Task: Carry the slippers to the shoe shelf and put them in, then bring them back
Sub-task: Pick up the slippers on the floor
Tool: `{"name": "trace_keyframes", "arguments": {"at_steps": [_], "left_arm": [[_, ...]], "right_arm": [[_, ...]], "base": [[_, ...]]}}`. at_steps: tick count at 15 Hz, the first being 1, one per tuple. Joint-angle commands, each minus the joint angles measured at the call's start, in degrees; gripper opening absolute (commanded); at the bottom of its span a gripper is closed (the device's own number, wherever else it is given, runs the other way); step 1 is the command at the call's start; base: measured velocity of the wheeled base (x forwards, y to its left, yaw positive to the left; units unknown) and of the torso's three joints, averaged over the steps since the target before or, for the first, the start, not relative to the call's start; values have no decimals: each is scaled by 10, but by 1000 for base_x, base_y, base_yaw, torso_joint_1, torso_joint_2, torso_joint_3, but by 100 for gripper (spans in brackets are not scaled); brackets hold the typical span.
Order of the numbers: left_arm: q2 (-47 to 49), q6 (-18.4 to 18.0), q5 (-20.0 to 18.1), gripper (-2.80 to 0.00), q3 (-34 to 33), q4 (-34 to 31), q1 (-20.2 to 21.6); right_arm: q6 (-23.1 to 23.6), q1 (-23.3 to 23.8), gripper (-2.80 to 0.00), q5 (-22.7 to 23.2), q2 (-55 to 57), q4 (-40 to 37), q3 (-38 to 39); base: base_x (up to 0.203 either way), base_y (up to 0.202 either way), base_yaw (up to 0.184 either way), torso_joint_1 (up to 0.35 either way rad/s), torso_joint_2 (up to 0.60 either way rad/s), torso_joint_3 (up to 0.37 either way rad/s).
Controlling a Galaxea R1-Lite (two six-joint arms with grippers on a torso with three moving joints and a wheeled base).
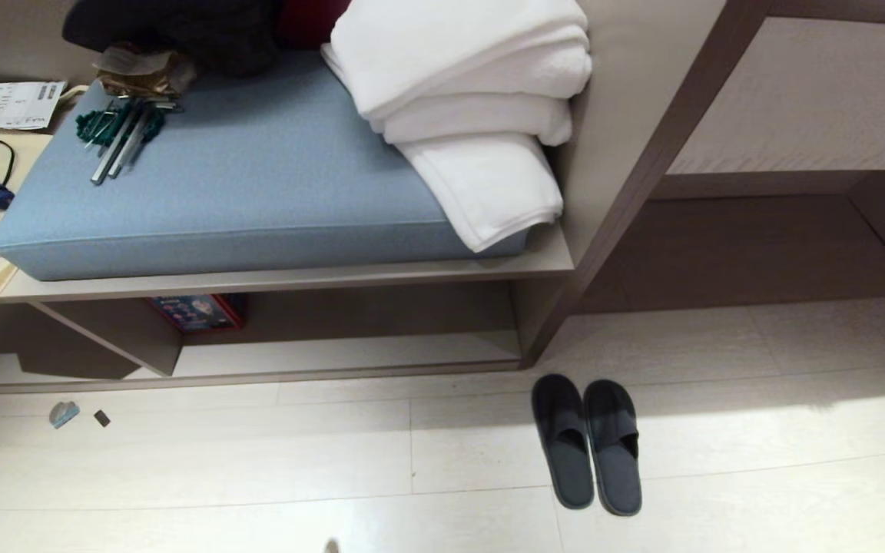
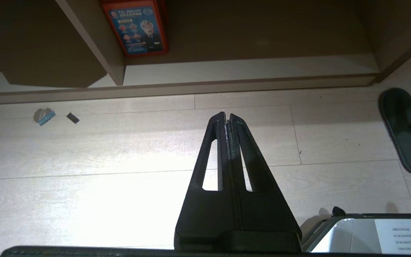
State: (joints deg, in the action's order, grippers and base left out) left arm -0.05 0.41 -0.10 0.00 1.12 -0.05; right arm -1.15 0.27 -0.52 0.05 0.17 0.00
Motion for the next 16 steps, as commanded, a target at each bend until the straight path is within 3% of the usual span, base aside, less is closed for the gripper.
{"name": "trace_keyframes", "arguments": {"at_steps": [1, 16], "left_arm": [[0, 0, 0, -280, -4, 0, 0], [0, 0, 0, -280, -4, 0, 0]], "right_arm": [[0, 0, -280, 0, 0, 0, 0], [0, 0, -280, 0, 0, 0, 0]], "base": [[0, 0, 0, 7, 2, -192], [0, 0, 0, 1, 4, -198]]}}
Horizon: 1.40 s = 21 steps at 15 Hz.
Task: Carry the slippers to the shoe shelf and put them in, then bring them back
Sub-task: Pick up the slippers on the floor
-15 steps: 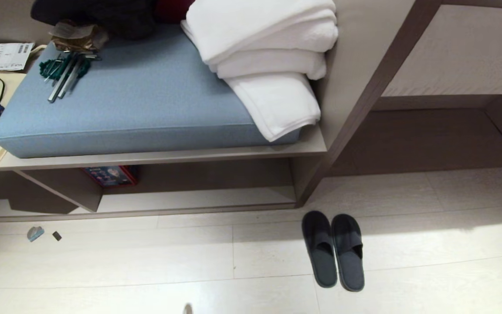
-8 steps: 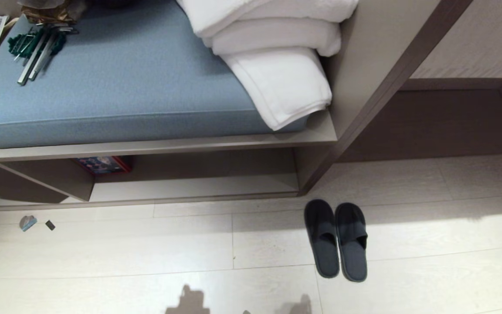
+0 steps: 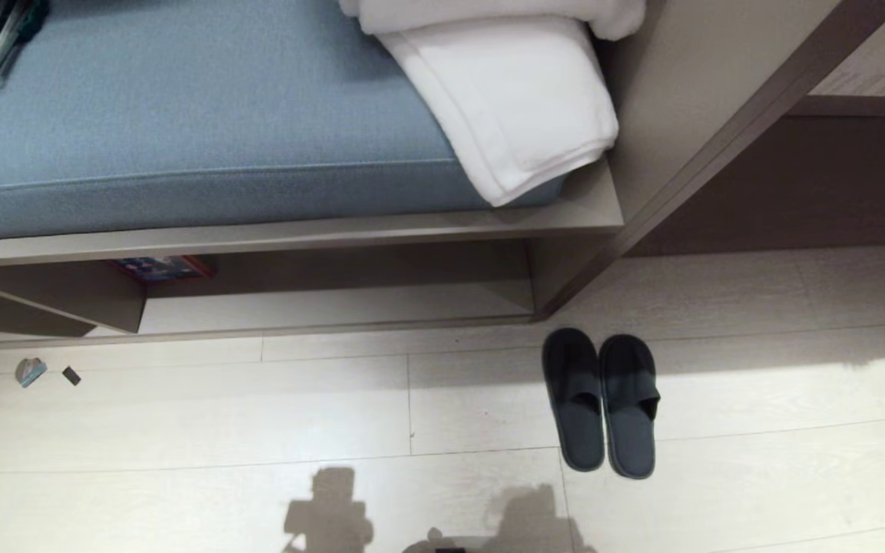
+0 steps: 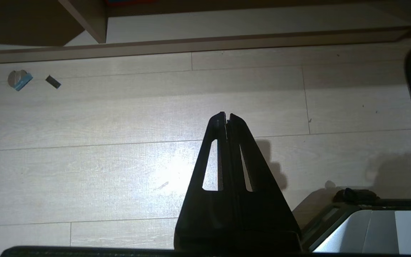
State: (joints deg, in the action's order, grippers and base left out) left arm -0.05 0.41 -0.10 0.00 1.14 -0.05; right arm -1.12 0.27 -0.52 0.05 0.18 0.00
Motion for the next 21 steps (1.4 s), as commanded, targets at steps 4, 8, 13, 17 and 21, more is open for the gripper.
{"name": "trace_keyframes", "arguments": {"at_steps": [4, 8, 13, 17, 21], "left_arm": [[0, 0, 0, -280, -4, 0, 0], [0, 0, 0, -280, -4, 0, 0], [0, 1, 0, -280, -4, 0, 0], [0, 0, 0, -280, -4, 0, 0], [0, 1, 0, -280, -4, 0, 0]], "right_arm": [[0, 0, -280, 0, 0, 0, 0], [0, 0, -280, 0, 0, 0, 0], [0, 0, -280, 0, 0, 0, 0], [0, 0, -280, 0, 0, 0, 0], [0, 0, -280, 0, 0, 0, 0]], "base": [[0, 0, 0, 4, 2, -199], [0, 0, 0, 2, 1, -196], [0, 0, 0, 0, 3, -197], [0, 0, 0, 0, 5, -195], [0, 0, 0, 1, 4, -197]]}}
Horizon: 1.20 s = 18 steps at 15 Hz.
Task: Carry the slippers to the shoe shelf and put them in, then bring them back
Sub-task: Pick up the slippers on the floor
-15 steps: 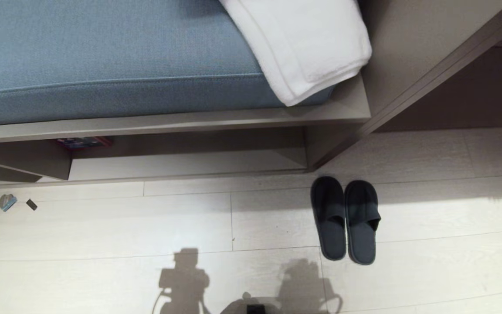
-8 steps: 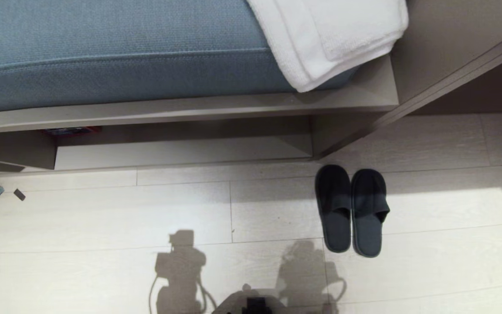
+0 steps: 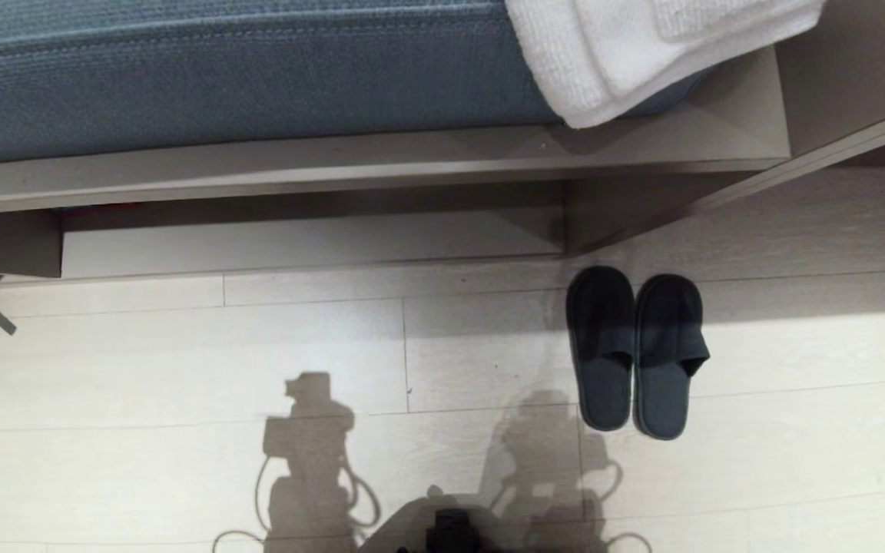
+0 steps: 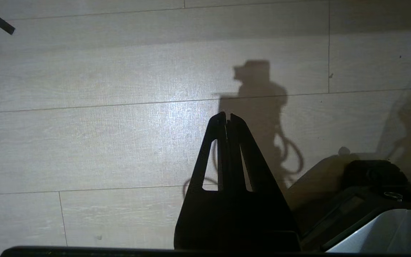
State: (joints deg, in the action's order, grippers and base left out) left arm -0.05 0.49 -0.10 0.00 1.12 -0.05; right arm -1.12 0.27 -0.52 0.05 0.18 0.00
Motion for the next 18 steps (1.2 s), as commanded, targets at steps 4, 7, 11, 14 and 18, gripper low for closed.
{"name": "trace_keyframes", "arguments": {"at_steps": [4, 7, 11, 14, 18], "left_arm": [[0, 0, 0, -280, -4, 0, 0], [0, 0, 0, -280, -4, 0, 0], [-1, 0, 0, -280, -4, 0, 0], [0, 0, 0, -280, -4, 0, 0], [0, 0, 0, -280, -4, 0, 0]], "right_arm": [[0, 0, -280, 0, 0, 0, 0], [-1, 0, -280, 1, 0, 0, 0], [-10, 0, -280, 0, 0, -1, 0], [-8, -1, -280, 5, 7, -8, -40], [-20, -3, -280, 31, 196, -31, -148]], "base": [[0, 0, 0, 2, -1, -199], [0, 0, 0, 5, 5, -198], [0, 0, 0, 3, 5, -199], [0, 0, 0, 3, 3, -68], [0, 0, 0, 0, 0, 0]]}}
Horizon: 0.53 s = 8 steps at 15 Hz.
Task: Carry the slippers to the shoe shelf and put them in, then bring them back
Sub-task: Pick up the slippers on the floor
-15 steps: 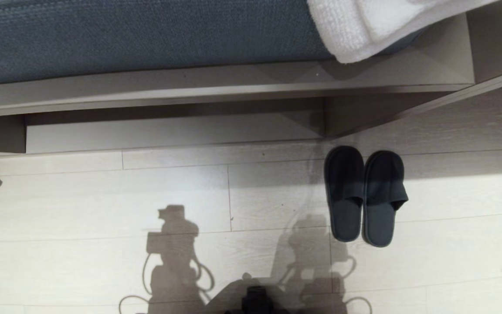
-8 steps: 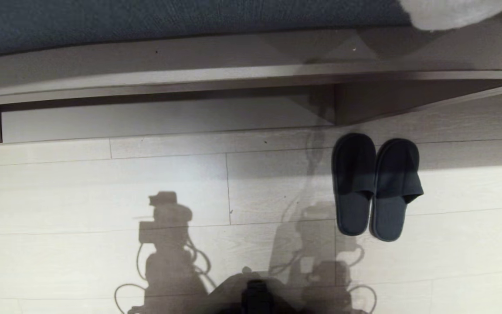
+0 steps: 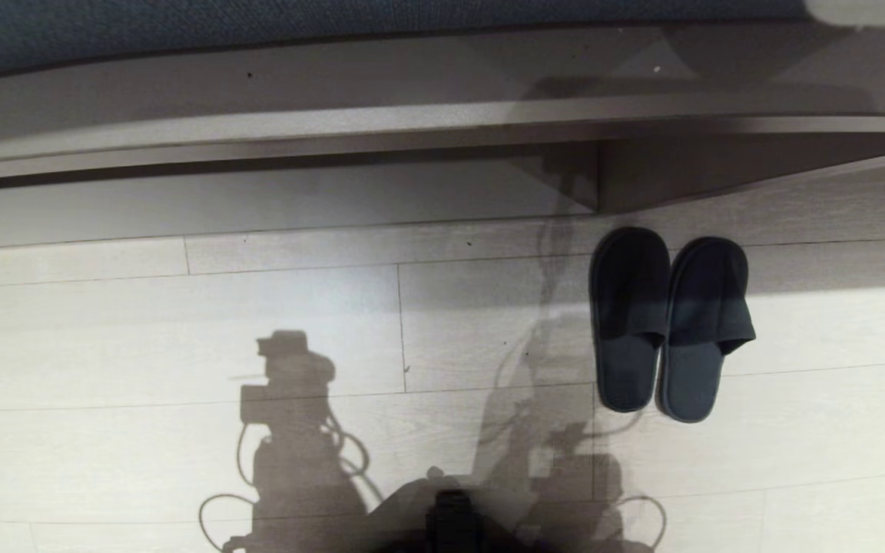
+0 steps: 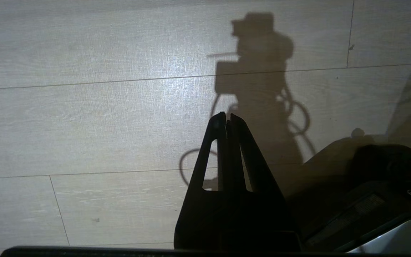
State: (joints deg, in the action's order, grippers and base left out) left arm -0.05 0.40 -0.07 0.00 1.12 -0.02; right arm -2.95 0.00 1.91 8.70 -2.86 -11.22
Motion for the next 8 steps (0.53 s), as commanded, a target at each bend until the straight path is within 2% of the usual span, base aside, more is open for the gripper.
{"name": "trace_keyframes", "arguments": {"at_steps": [1, 5, 8], "left_arm": [[0, 0, 0, -280, -4, 0, 0], [0, -1, 0, -280, -4, 0, -1], [0, -2, 0, -280, -4, 0, -1]], "right_arm": [[-2, -1, -280, 16, 177, 7, -55], [20, -2, -280, 57, 436, 89, -90], [34, -3, -280, 71, 623, 208, -89]], "base": [[0, 0, 0, 0, 0, 0], [0, 0, 0, 0, 0, 0], [0, 0, 0, 0, 0, 0]]}}
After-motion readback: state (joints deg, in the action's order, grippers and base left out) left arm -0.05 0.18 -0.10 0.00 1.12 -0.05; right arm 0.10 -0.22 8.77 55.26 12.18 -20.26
